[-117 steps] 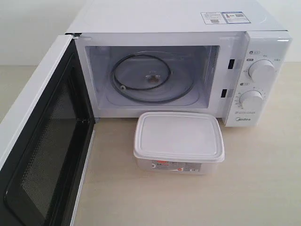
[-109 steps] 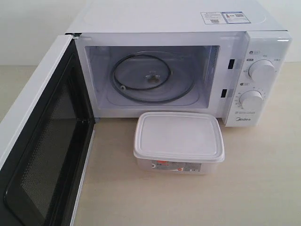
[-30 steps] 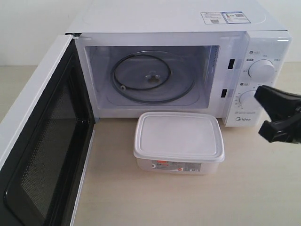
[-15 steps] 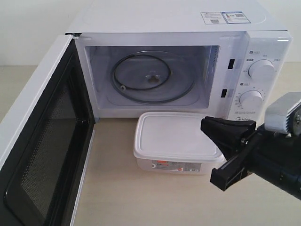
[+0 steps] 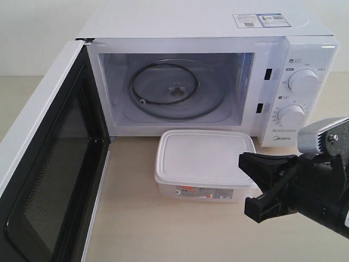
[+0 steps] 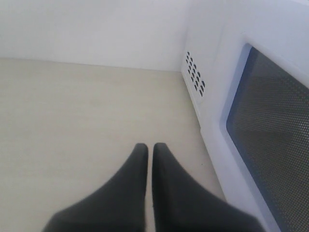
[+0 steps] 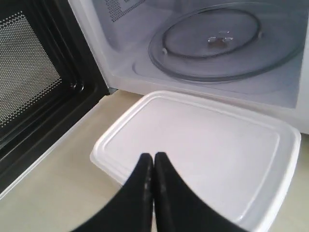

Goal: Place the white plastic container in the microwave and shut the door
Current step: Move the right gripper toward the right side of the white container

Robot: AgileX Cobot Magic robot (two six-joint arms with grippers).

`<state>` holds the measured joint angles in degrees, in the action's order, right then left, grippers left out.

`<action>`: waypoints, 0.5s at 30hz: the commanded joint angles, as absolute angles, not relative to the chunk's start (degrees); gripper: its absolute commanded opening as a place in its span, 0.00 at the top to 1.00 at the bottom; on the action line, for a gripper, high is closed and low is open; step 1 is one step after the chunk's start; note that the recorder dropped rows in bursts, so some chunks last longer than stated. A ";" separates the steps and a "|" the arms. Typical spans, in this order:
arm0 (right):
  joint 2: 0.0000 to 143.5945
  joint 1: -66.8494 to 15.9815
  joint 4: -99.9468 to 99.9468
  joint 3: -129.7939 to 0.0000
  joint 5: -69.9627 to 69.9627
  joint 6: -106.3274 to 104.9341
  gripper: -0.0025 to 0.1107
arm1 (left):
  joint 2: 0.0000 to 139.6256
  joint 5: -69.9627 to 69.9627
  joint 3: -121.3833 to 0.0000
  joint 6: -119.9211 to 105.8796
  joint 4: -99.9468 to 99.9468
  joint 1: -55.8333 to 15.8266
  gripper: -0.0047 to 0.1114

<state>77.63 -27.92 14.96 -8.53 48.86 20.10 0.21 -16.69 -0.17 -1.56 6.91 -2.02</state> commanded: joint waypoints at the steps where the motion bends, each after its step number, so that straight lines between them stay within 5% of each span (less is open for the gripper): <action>1: 79.57 -28.01 15.05 -8.74 51.14 16.02 0.98 | 0.00 -16.84 0.00 -1.06 6.61 -1.85 0.92; 5: 93.79 -28.01 12.42 -8.74 69.96 18.43 0.98 | 0.00 -16.84 0.00 -1.06 6.61 -1.85 0.92; 15: 98.49 -27.91 -2.11 -6.56 69.96 19.49 0.98 | 0.00 -16.84 0.00 -1.06 6.61 -1.85 0.92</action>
